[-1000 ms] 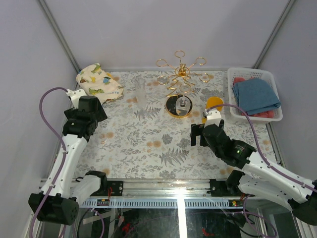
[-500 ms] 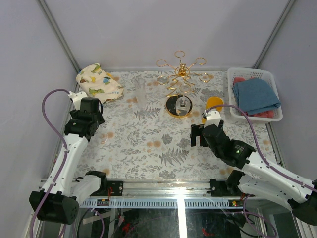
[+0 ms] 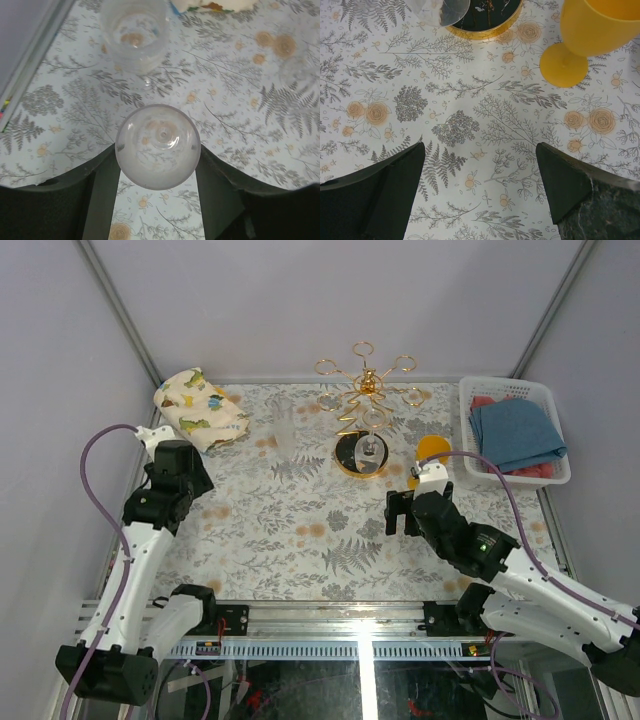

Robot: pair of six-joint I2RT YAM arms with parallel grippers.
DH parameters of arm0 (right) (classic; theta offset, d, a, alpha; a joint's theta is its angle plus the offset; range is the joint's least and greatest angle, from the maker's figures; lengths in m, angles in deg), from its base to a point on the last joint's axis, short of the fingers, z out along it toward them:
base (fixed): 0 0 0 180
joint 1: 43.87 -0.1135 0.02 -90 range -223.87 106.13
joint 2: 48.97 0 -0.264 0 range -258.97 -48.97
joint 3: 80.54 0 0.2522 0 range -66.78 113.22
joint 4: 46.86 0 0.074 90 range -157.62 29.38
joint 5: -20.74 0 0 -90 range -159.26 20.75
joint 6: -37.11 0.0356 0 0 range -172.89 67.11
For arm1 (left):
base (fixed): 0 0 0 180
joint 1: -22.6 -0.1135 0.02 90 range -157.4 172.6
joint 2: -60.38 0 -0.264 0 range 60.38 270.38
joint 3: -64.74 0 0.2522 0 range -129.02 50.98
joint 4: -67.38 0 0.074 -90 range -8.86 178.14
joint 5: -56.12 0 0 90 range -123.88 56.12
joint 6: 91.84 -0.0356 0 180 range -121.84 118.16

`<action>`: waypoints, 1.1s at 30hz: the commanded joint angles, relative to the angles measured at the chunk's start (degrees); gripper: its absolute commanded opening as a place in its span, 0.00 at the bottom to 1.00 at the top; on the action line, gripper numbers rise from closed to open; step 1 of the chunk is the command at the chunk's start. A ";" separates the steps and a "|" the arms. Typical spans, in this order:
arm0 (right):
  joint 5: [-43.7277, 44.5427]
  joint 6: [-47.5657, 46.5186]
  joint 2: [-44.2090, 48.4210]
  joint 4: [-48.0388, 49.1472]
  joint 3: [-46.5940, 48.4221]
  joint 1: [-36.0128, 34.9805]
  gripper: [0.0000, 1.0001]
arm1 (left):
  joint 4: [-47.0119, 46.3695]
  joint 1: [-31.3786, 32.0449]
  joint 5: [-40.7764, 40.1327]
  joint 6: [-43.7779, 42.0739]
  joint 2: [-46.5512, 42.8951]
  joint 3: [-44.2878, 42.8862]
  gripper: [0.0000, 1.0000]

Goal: Place the wine glass upside down on the wine glass rack
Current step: Pick up the wine glass at the center of the board, then turn the wine glass upside down at the wine rack.

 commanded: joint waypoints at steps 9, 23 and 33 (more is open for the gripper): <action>-4.95 8.52 -0.56 8.33 -1.11 -0.19 0.99 | -0.94 14.82 7.40 8.86 1.46 -5.39 0.45; -7.85 32.88 3.59 30.00 -15.67 -0.20 1.00 | -11.85 38.69 3.12 18.60 3.02 -6.30 0.39; -10.53 43.89 2.15 46.20 -24.48 -0.19 0.90 | -16.96 44.74 3.48 19.81 6.63 -8.47 0.39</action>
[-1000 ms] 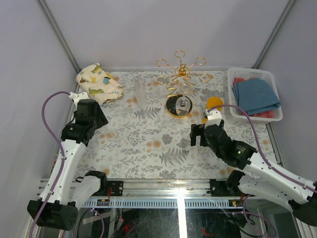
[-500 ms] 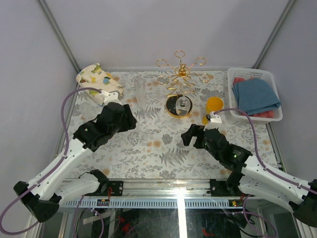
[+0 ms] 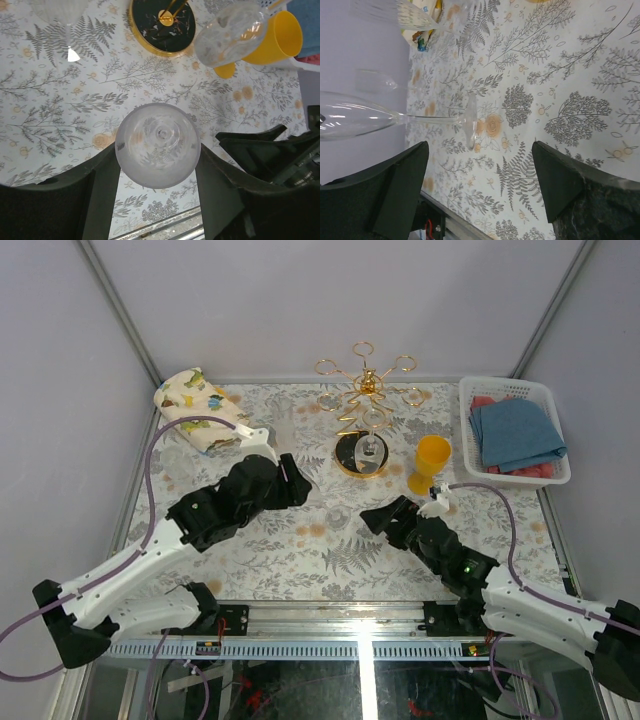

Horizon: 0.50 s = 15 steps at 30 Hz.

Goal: Place the wine glass upside down on the wine glass rack
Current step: Turn the wine glass upside down at the wine rack.

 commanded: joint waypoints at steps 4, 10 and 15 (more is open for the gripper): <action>-2.23 8.54 -5.33 15.20 -2.24 -0.16 0.87 | -8.30 3.85 -1.13 2.39 2.42 -4.63 0.39; -1.96 9.27 -8.95 19.74 -3.27 -0.19 0.75 | -10.24 7.04 -1.38 3.42 3.27 -5.54 0.39; -1.72 7.87 -10.03 22.14 -3.42 -0.23 0.54 | -10.59 7.92 -1.37 3.98 3.53 -5.37 0.39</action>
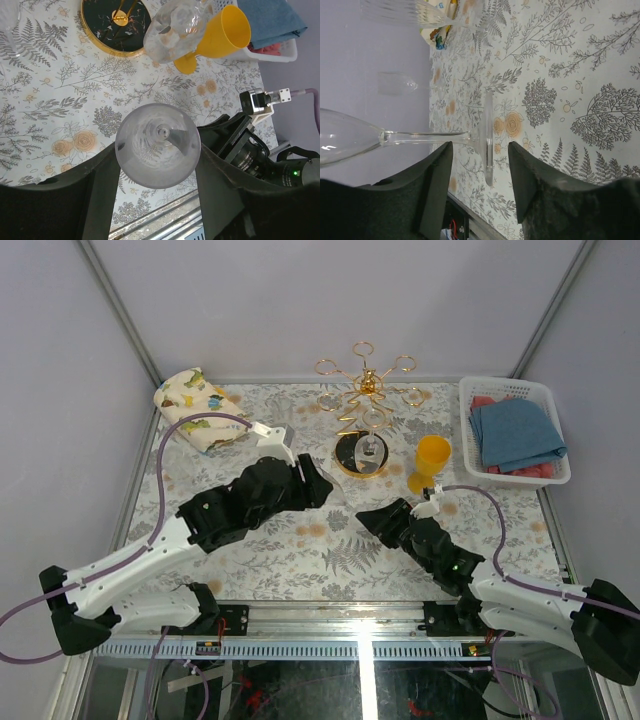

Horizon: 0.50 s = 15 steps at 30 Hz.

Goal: Place the wine glass upside down on the wine glass rack
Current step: Turn the wine glass upside down at the wine rack.

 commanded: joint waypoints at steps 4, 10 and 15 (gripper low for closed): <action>2.30 -1.20 0.24 6.79 -0.38 -0.25 0.35 | -5.96 1.11 -1.26 2.07 -0.11 -1.61 0.38; 3.59 -3.01 1.50 4.94 -0.39 -0.18 0.14 | -5.97 1.13 -1.34 2.26 -0.01 -1.51 0.39; 4.28 -5.79 2.93 2.13 0.11 -0.24 0.00 | -6.02 1.14 -1.14 1.93 -0.29 -1.06 0.45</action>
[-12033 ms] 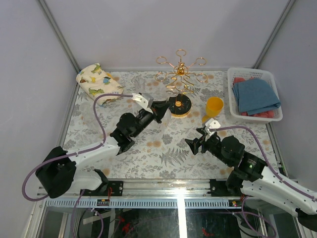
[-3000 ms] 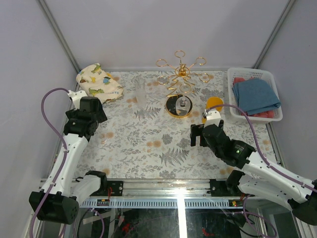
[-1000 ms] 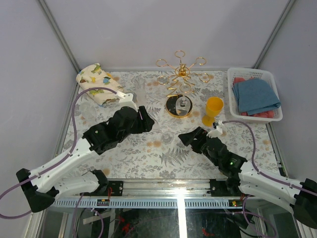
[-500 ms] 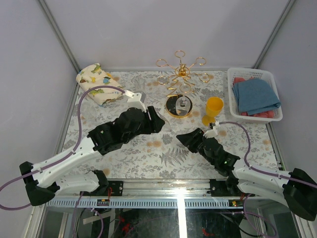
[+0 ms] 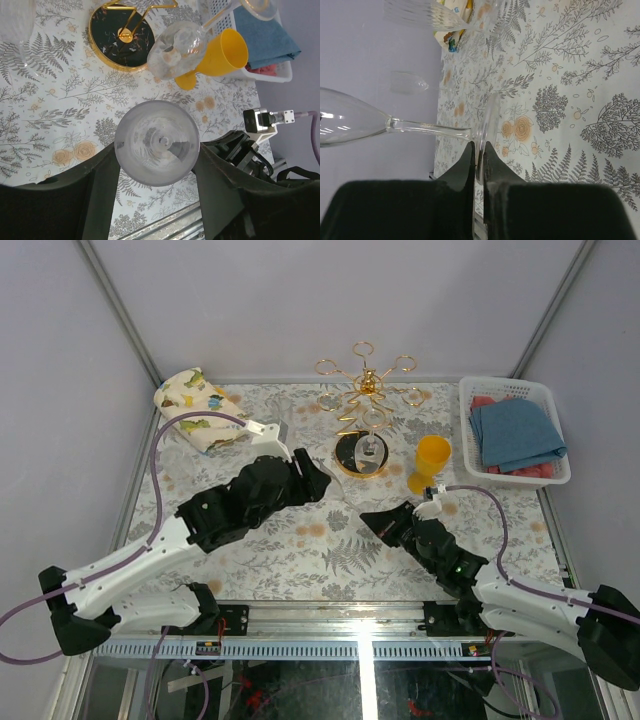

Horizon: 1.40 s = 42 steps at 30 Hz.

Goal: Place the wine glass upside down on the wine glass rack
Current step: Turn the wine glass upside down at the wine rack.

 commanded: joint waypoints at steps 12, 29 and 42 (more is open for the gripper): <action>8.80 -12.90 12.48 -13.00 1.22 -0.21 0.00 | -5.86 0.92 2.33 -5.16 -7.03 1.76 0.97; 6.36 -52.83 15.36 -35.24 16.82 -0.25 0.00 | 4.28 0.95 -1.83 -20.39 -11.52 -1.39 1.00; -6.47 -67.90 10.06 -37.29 24.41 -0.80 0.00 | 2.05 0.96 6.98 -25.84 -9.29 -0.38 1.00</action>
